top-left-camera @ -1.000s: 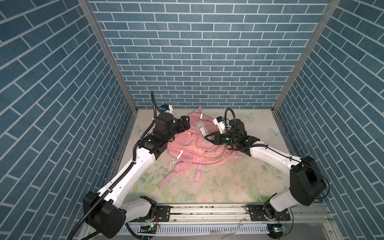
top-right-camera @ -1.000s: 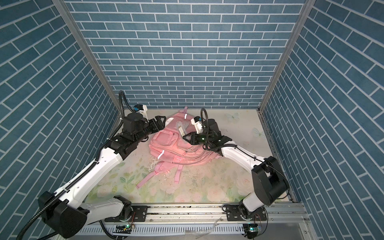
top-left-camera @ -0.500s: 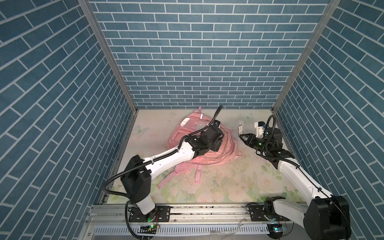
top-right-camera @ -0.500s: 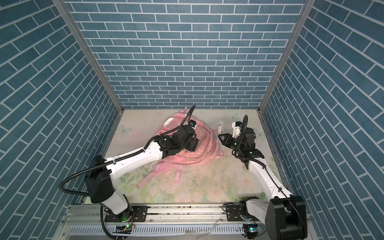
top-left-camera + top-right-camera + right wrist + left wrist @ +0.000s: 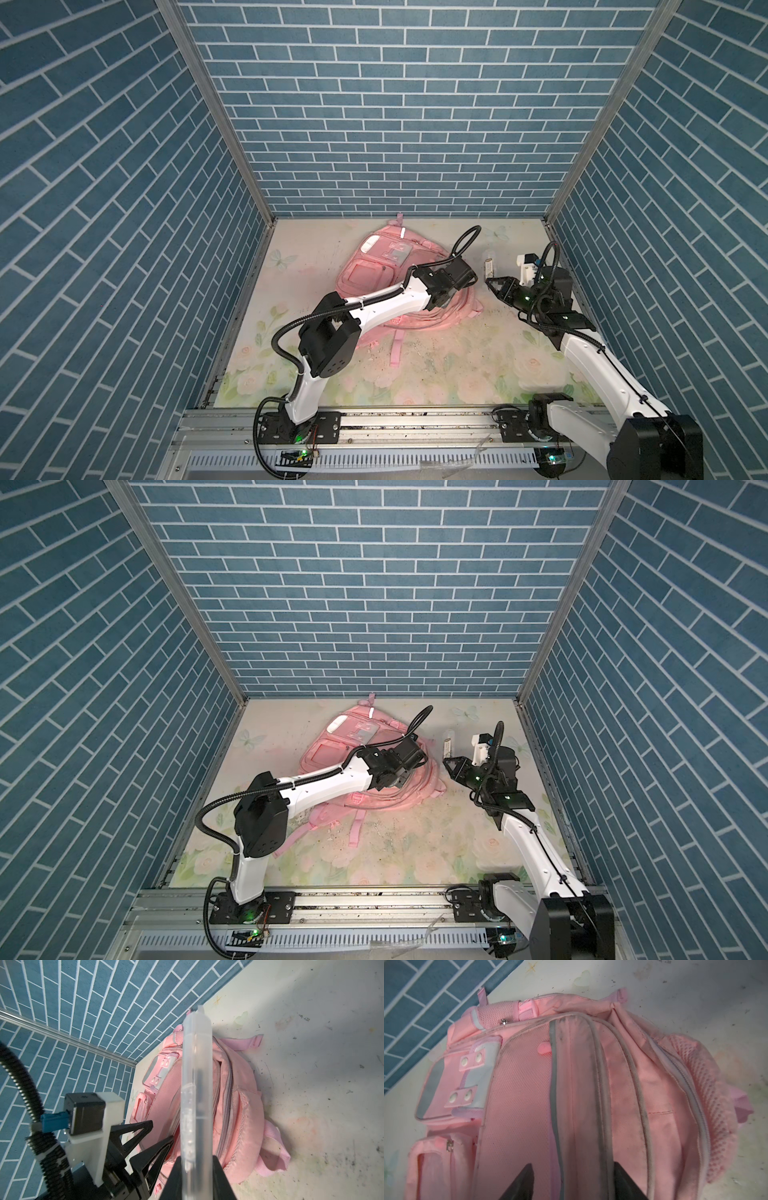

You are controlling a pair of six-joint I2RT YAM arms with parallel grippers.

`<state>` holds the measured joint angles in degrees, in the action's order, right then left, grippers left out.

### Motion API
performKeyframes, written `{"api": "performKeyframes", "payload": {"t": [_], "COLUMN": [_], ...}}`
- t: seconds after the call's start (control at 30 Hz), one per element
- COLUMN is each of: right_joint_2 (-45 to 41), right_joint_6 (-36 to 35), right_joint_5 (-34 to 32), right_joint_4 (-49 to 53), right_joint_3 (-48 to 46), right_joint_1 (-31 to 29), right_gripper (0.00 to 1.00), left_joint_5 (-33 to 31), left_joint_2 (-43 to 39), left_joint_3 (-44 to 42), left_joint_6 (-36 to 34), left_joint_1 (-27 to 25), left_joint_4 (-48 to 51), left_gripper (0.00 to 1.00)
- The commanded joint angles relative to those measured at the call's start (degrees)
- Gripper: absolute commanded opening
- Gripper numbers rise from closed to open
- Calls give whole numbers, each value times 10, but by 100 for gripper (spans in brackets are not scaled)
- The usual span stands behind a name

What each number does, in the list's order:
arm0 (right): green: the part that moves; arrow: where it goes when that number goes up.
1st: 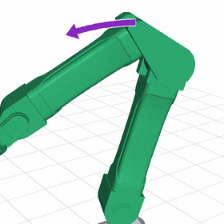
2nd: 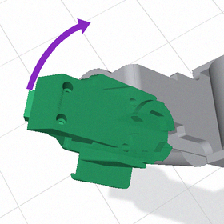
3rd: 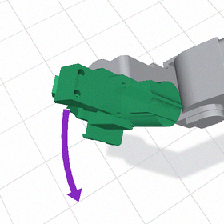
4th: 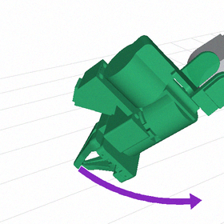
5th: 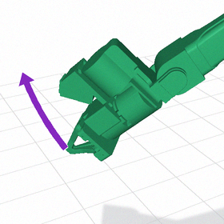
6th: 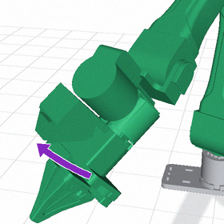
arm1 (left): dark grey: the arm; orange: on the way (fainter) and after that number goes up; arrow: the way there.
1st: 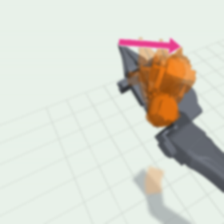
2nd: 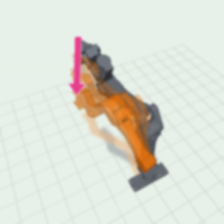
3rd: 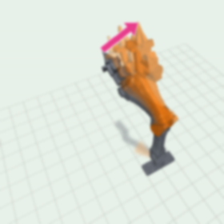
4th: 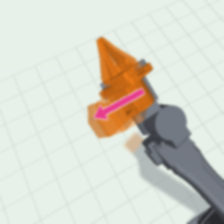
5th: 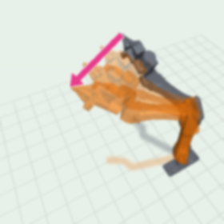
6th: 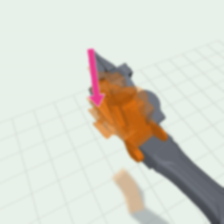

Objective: Pack the student bag
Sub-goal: 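Carry the clear case to the bag opening while the left holds the flap, then insert the clear case into the compartment beside the blue case with the right gripper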

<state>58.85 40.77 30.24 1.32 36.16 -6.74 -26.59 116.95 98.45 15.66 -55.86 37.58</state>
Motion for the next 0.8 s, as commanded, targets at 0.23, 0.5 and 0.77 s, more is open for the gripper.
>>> {"api": "performKeyframes", "payload": {"t": [0.23,0.5,0.77], "right_joint_2": [-11,27,92], "right_joint_6": [56,139,233], "right_joint_5": [31,1,-48], "right_joint_4": [-38,-103,-207], "right_joint_3": [-18,-10,-12], "right_joint_1": [2,-71,-146], "right_gripper": [13,14,14], "left_joint_5": [38,148,200], "left_joint_2": [-2,-135,-158], "left_joint_3": [64,-69,-115], "left_joint_6": [70,233,301], "left_joint_1": [35,43,40], "left_joint_4": [54,-139,-229], "left_gripper": [0,0,0]}}
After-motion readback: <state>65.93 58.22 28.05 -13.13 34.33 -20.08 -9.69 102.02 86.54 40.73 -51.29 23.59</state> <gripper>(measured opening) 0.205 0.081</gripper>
